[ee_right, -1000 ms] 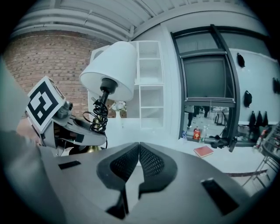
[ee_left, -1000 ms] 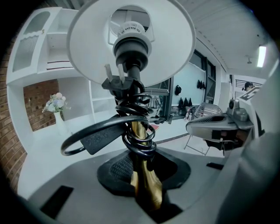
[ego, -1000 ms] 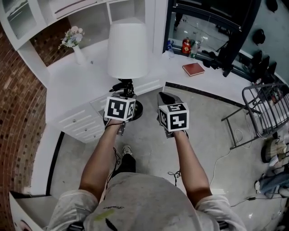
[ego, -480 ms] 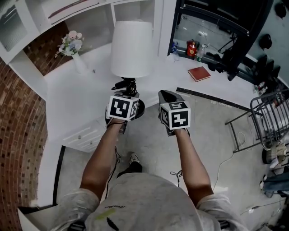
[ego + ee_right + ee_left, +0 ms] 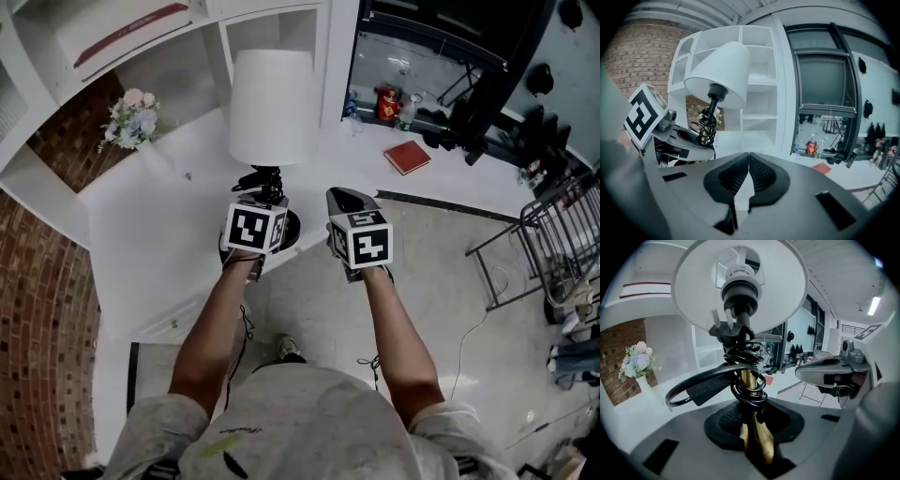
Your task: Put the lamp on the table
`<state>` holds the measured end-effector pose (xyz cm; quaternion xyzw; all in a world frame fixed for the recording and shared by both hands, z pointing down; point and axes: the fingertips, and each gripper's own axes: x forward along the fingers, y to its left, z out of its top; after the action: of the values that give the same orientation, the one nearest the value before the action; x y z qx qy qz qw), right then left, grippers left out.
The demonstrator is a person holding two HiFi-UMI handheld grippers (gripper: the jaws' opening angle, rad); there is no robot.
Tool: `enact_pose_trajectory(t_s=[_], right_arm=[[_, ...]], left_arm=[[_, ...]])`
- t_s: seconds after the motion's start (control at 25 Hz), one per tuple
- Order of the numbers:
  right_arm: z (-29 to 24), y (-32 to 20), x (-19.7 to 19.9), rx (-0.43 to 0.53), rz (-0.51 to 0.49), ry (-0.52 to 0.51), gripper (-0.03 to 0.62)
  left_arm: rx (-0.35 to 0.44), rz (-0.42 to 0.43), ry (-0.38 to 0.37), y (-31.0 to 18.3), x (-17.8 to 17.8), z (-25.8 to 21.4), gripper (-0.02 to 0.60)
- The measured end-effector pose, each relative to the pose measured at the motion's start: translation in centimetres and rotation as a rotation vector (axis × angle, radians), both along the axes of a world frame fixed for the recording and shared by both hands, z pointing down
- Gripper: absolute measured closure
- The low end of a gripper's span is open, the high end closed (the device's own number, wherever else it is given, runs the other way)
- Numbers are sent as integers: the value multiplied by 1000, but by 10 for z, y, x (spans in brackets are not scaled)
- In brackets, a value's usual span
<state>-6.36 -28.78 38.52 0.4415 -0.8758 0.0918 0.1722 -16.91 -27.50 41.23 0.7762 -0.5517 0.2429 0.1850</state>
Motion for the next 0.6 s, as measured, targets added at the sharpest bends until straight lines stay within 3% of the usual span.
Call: enact_pose_trajectory(t_s=[0.6], right_arm=[[3, -34, -6, -15, 92, 10, 588]], left_arm=[[-12, 91, 18, -42, -7, 10, 477]])
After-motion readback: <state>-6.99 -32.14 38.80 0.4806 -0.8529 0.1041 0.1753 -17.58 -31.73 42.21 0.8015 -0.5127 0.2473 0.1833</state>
